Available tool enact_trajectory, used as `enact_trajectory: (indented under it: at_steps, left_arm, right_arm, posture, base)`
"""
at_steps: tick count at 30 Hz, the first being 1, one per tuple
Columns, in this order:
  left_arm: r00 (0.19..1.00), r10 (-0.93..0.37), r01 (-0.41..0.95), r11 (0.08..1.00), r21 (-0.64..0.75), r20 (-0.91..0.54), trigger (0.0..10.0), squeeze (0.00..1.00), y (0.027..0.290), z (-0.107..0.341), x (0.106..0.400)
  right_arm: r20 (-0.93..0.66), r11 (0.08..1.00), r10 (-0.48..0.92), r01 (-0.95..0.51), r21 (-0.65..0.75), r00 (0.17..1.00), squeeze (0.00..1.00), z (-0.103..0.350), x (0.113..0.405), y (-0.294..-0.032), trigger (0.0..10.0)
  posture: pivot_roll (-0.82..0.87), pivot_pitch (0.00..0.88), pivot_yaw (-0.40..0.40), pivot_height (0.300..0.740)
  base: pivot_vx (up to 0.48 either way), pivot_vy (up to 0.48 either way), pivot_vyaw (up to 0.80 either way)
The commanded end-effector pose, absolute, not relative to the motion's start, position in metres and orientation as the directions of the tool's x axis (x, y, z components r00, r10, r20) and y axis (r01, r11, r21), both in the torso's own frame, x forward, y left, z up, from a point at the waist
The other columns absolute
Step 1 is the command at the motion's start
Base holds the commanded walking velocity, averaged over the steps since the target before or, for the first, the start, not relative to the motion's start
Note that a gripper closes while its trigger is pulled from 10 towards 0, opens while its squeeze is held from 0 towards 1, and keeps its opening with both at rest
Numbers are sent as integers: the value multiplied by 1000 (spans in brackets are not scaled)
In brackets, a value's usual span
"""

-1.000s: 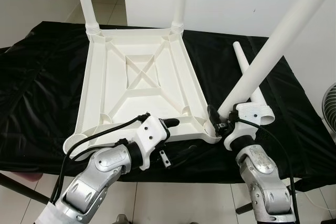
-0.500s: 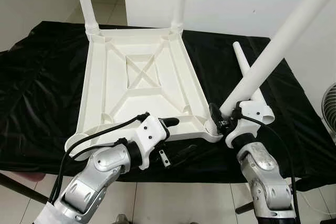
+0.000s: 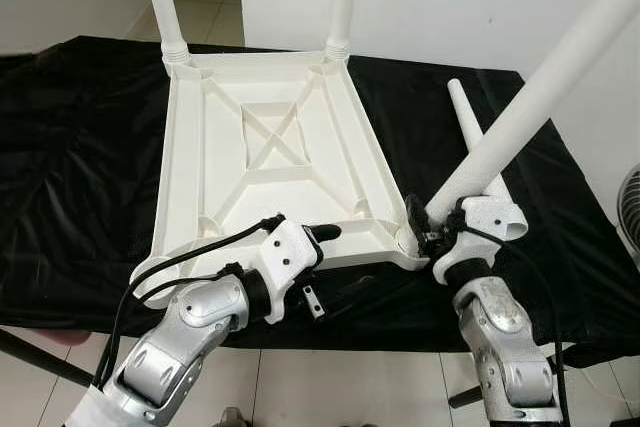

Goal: Building children table

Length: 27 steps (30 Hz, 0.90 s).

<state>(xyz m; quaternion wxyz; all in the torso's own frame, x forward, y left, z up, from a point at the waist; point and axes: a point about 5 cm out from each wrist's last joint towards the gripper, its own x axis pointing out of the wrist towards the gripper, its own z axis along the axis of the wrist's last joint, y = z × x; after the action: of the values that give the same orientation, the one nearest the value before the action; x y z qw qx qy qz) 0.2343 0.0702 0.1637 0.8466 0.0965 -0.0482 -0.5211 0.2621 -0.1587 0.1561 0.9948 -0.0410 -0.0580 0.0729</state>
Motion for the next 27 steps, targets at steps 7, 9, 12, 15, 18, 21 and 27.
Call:
enact_trajectory:
  at_steps: [7,9,12,15,18,21,27]
  left_arm:
    - [437,-899,880,421,218,-26,10000,0,71,165,233]
    - [437,-899,880,422,218,-27,10000,0,71,165,233]
    - [438,-899,880,422,219,-28,10000,0,72,165,232]
    - [439,-898,879,422,221,-30,10000,0,72,165,232]
    - [444,-895,877,427,221,-31,10000,0,74,166,231]
    - [444,-895,876,427,222,-31,10000,0,74,166,231]
    - [442,-896,877,425,224,-30,10000,0,74,167,232]
  right_arm:
    - [-38,984,142,-145,-103,989,0,138,273,-166,10000]
    - [-36,983,144,-147,-108,989,0,138,274,-166,10000]
    - [-35,983,147,-150,-107,989,0,138,278,-167,10000]
    - [-56,990,139,-141,-22,989,0,133,279,-168,10000]
    - [-106,987,103,-89,131,989,0,120,275,-171,10000]
    - [-128,975,78,-48,219,989,0,115,274,-174,10000]
    - [-127,977,46,-19,211,991,0,116,274,-178,10000]
  posture:
    - [93,120,-25,740]
    - [93,120,-25,740]
    - [96,124,-21,740]
    - [99,124,-22,740]
    - [104,127,-22,740]
    - [104,126,-22,740]
    - [99,126,-16,740]
  base:
    - [0,0,0]
    - [0,0,0]
    - [0,0,0]
    - [0,0,0]
    - [0,0,0]
    - [0,0,0]
    - [0,0,0]
